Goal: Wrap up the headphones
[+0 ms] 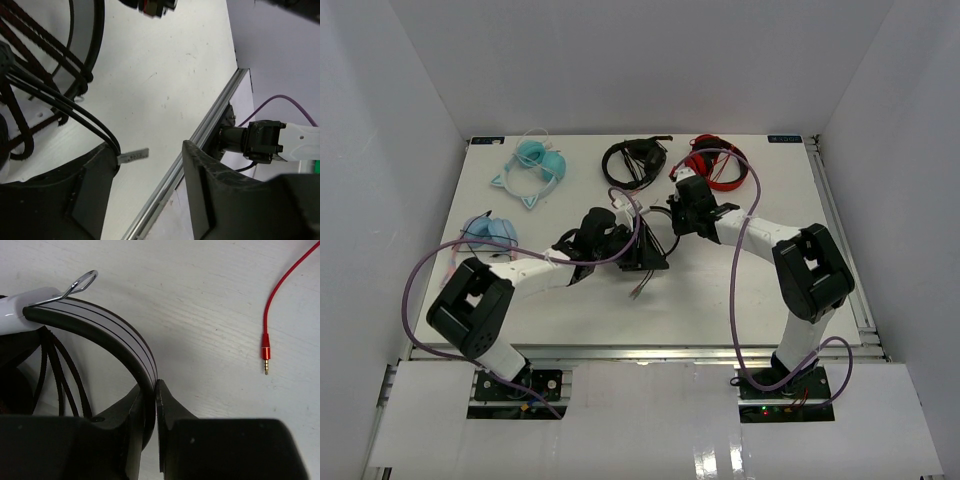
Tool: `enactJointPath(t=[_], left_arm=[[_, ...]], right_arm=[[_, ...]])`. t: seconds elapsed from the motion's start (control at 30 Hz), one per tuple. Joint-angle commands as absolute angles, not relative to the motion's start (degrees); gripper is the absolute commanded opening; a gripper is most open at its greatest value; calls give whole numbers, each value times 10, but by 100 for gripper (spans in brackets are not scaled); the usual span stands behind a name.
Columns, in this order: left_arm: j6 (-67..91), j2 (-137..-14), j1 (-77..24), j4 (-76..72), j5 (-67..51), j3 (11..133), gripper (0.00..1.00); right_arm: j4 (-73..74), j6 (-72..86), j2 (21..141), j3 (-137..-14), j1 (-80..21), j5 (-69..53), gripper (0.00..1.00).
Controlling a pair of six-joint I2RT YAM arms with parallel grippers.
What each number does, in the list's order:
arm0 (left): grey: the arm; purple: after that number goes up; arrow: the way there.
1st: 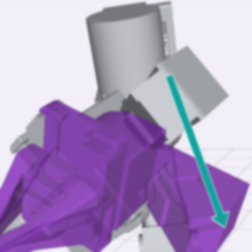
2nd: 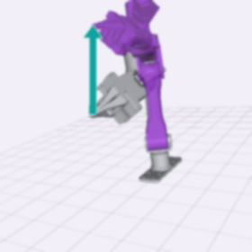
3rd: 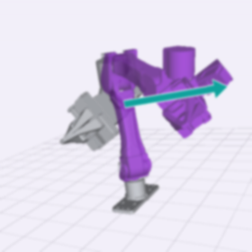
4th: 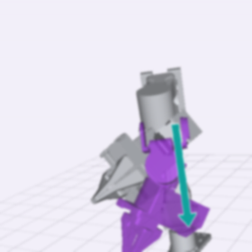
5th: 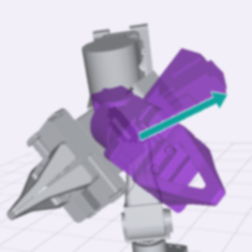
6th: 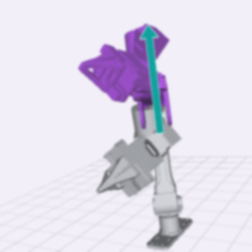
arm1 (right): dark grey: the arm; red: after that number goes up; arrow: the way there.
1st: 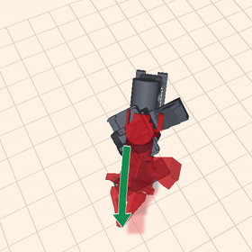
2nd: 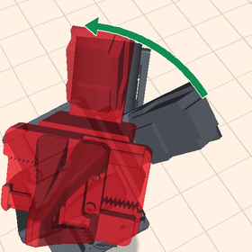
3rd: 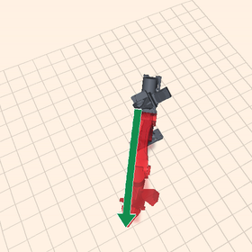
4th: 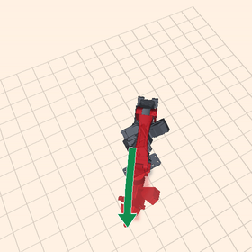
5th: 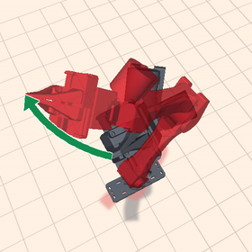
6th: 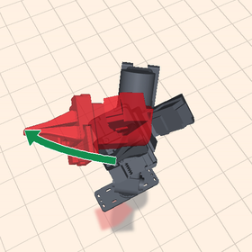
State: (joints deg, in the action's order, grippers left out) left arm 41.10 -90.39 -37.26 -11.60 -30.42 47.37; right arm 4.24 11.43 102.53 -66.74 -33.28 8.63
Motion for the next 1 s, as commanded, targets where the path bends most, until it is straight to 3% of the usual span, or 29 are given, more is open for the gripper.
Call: enactJointPath(t=[0.0,0.17,0.23,0.4,0.5,0.63,0.97], left_arm=[[399,-832,-384,-75,-331,444,67],[367,-754,-416,11,-314,394,82],[357,-722,-417,43,-290,370,94],[323,-628,-417,121,-233,342,98],[291,-583,-418,156,-201,356,98],[210,-513,-418,204,-131,394,98],[20,-401,-418,185,-83,388,98]], right_arm=[[-1,140,1024,-717,-334,49,24],[-1,122,1026,-721,-334,22,56],[-1,115,1027,-721,-333,8,67],[-1,85,1009,-707,-332,8,90],[7,46,967,-691,-325,8,96],[56,-55,878,-647,-284,-36,90],[92,-103,568,-479,-271,178,90]])
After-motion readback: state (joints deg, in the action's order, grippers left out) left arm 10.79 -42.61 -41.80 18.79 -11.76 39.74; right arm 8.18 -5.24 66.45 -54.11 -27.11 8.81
